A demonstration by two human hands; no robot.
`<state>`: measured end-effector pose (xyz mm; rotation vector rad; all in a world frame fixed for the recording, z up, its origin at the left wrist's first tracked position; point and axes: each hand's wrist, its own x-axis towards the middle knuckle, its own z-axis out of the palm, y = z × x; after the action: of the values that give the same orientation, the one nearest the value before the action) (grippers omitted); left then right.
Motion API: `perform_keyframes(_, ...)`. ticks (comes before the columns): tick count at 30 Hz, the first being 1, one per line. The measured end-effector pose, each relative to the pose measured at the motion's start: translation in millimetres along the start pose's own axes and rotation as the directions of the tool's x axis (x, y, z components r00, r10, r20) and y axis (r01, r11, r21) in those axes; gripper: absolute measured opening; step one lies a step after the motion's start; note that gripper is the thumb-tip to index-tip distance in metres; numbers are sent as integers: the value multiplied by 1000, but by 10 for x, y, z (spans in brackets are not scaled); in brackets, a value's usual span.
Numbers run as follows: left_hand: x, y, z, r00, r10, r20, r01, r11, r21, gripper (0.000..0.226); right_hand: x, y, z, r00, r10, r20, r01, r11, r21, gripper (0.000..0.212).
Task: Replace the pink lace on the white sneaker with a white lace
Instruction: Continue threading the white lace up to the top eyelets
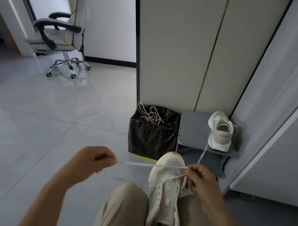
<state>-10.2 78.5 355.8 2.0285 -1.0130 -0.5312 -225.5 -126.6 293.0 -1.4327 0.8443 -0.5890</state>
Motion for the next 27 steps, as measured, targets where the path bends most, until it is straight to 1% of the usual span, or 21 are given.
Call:
perform_keyframes(2, -125, -164, -262, 992, -86, -98, 90, 995, 43, 24, -49, 96, -16, 999, 43, -1, -43, 999, -13, 9)
perform_keyframes(4, -211, -235, -405, 963, -141, -229, 157, 986, 51, 28, -74, 87, -10, 999, 47, 1, -47, 998, -43, 8)
perform_keyframes(5, -233, -211, -417, 945, -137, -298, 157, 986, 46, 29, -95, 45, 13, 1000, 16, 2, -15, 995, -94, 11)
perform_keyframes(6, -245, -129, -385, 932, -109, -347, 129, 991, 35, 29, -128, -7, 45, 999, -54, -5, 52, 982, -179, 19)
perform_keyframes(7, -251, -5, -315, 933, -58, -356, 74, 997, 31, 28, -170, -85, 89, 984, -178, -1, 170, 942, -288, 28)
perform_keyframes(8, -251, 144, -207, 947, 2, -321, 12, 999, 42, 28, -230, -180, 152, 942, -331, 52, 325, 866, -380, 35)
perform_keyframes(9, -247, 302, -68, 967, 57, -247, -48, 998, 45, 27, -298, -268, 237, 881, -449, 152, 468, 774, -425, 41)
perform_keyframes(10, -245, 439, 90, 983, 103, -153, -99, 995, 35, 26, -363, -327, 345, 827, -498, 259, 561, 717, -414, 46)
perform_keyframes(11, -245, 558, 246, 989, 139, -59, -139, 990, 10, 26, -434, -376, 442, 810, -473, 347, 582, 723, -373, 45)
perform_keyframes(12, -247, 651, 379, 986, 169, 11, -169, 985, -19, 28, -493, -417, 511, 820, -416, 393, 546, 774, -320, 38)
perform_keyframes(13, -249, 710, 470, 981, 186, 48, -184, 982, -45, 27, -521, -449, 531, 841, -371, 395, 492, 826, -273, 27)
perform_keyframes(14, -245, 726, 512, 982, 182, 54, -178, 982, -64, 24, -518, -462, 493, 872, -337, 355, 432, 871, -233, 21)
perform_keyframes(15, -242, 704, 501, 987, 157, 47, -153, 985, -79, 21, -488, -449, 400, 908, -306, 288, 376, 898, -229, 16)
perform_keyframes(17, -244, 583, 411, 996, 78, 40, -74, 994, -82, 18, -382, -377, 117, 958, -243, 150, 272, 938, -217, 14)
perform_keyframes(19, -261, 428, 323, 997, 0, 76, 2, 1000, -21, 18, -303, -295, -148, 975, -216, 62, 224, 942, -251, 13)
perform_keyframes(21, -278, 318, 313, 991, -57, 119, 53, 998, 36, 20, -263, -211, -289, 977, -209, 34, 208, 923, -323, 14)
perform_keyframes(24, -273, 218, 379, 983, -114, 145, 111, 993, 25, 18, -226, -91, -380, 985, -174, -18, 154, 908, -390, 15)
perform_keyframes(27, -262, 148, 414, 981, -147, 125, 148, 989, -1, 16, -175, 3, -491, 968, -185, -170, 84, 876, -475, 17)
